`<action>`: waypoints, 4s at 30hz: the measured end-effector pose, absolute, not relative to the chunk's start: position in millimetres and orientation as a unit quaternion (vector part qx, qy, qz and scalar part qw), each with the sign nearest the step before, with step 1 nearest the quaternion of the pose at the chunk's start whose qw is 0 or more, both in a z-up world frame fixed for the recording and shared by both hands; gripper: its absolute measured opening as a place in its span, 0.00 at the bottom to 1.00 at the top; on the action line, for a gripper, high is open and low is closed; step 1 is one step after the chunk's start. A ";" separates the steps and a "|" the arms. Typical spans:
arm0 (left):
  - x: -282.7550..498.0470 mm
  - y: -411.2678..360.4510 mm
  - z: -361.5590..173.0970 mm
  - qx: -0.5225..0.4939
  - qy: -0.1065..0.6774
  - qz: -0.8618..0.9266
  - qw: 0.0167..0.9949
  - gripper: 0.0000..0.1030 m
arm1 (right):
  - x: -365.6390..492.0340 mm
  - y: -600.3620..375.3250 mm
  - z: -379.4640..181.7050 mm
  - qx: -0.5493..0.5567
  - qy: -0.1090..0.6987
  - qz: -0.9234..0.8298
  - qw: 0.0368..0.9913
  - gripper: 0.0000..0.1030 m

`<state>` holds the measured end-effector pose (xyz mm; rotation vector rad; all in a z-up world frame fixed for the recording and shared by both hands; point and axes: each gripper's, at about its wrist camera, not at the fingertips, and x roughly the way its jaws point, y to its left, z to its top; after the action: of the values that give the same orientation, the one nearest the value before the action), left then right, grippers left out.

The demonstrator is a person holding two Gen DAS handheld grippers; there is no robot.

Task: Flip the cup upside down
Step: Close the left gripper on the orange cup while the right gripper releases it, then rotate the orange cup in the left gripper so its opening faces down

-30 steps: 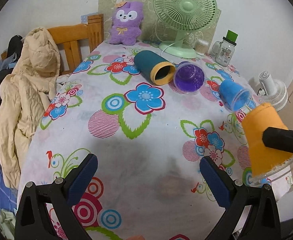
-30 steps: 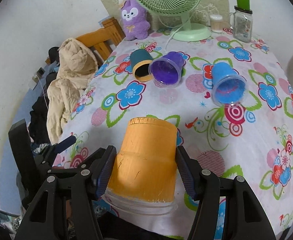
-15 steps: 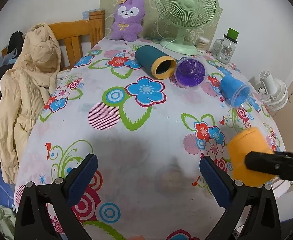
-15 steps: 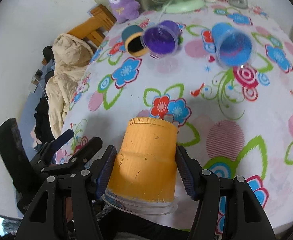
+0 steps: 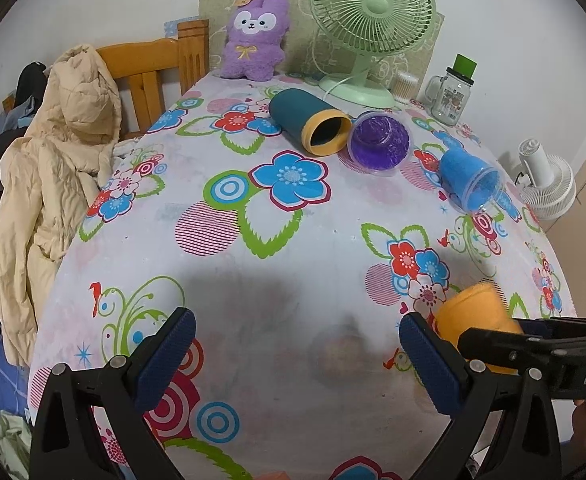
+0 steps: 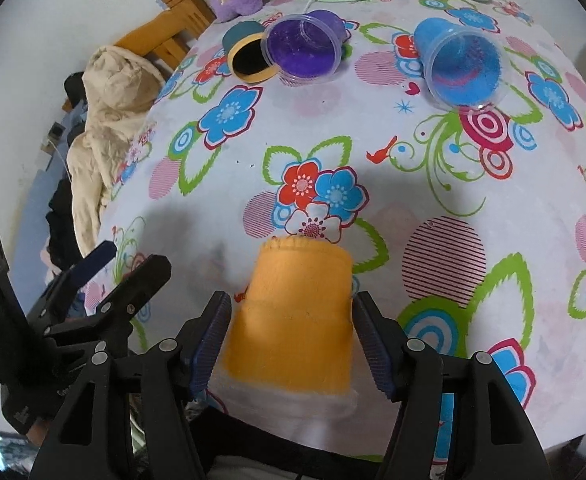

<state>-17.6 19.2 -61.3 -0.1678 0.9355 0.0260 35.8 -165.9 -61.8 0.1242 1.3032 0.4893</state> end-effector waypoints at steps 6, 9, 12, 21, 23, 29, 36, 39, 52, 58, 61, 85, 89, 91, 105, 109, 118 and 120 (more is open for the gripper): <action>-15.3 14.3 -55.5 -0.085 0.452 0.000 0.888 1.00 | 34.7 -177.1 -45.4 0.059 0.583 0.231 0.777 0.66; -13.7 9.0 -52.5 -0.083 0.453 -0.005 0.888 1.00 | 34.6 -187.8 -37.1 0.059 0.572 0.228 0.786 0.66; -10.7 2.5 -50.4 -0.082 0.455 -0.010 0.887 1.00 | 33.4 -198.0 -32.3 0.056 0.563 0.218 0.795 0.66; 7.9 -30.2 -47.5 -0.069 0.474 -0.039 0.877 1.00 | 24.0 -246.1 -32.0 0.092 0.530 0.199 0.819 0.66; 13.0 -39.2 -47.6 -0.065 0.479 -0.047 0.874 1.00 | 23.2 -253.3 -32.1 0.089 0.524 0.190 0.826 0.66; 32.0 -72.7 -49.8 -0.054 0.504 -0.082 0.858 1.00 | 22.9 -275.1 -37.8 0.068 0.507 0.144 0.847 0.66; 50.0 -91.3 -58.4 -0.050 0.541 -0.103 0.833 1.00 | 19.5 -290.0 -46.8 0.079 0.509 0.146 0.845 0.66; 54.9 -92.8 -62.0 -0.056 0.556 -0.108 0.822 1.00 | 19.2 -291.9 -50.8 0.083 0.512 0.149 0.842 0.66; 57.9 -92.9 -82.2 -0.034 0.602 -0.086 0.793 1.00 | 23.8 -279.7 -58.6 0.086 0.518 0.171 0.834 0.67; 58.6 -93.6 -85.9 -0.031 0.612 -0.085 0.786 1.00 | 23.5 -280.7 -58.4 0.088 0.519 0.168 0.834 0.67; 59.7 -95.2 -88.9 -0.035 0.613 -0.086 0.784 1.00 | 23.1 -283.4 -58.6 0.090 0.518 0.164 0.834 0.67; 60.8 -89.1 -90.4 -0.036 0.628 -0.076 0.774 0.56 | 24.5 -286.6 -60.1 0.093 0.521 0.164 0.832 0.67; 59.0 -87.5 -88.6 -0.034 0.627 -0.075 0.775 0.55 | 25.3 -286.2 -59.4 0.092 0.521 0.165 0.832 0.67; 58.2 -86.4 -85.7 -0.037 0.623 -0.076 0.778 0.55 | 25.2 -285.9 -58.6 0.091 0.520 0.166 0.833 0.67; 54.5 -86.0 -52.9 -0.045 0.586 -0.087 0.804 0.54 | 23.1 -281.9 -54.7 0.086 0.516 0.168 0.836 0.67; 54.9 -87.5 -47.1 -0.046 0.581 -0.090 0.808 0.54 | 22.9 -281.1 -54.9 0.085 0.516 0.169 0.835 0.67; 50.2 -86.6 -32.2 -0.047 0.565 -0.094 0.818 0.54 | 22.2 -279.9 -53.9 0.082 0.515 0.170 0.836 0.67; 48.9 -86.8 -27.7 -0.047 0.560 -0.096 0.822 0.54 | 22.1 -279.6 -54.0 0.082 0.515 0.170 0.836 0.67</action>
<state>48.9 -86.8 -27.7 -0.1001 1.1919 -0.2043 22.1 -279.6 -54.0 0.1738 1.0900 0.3599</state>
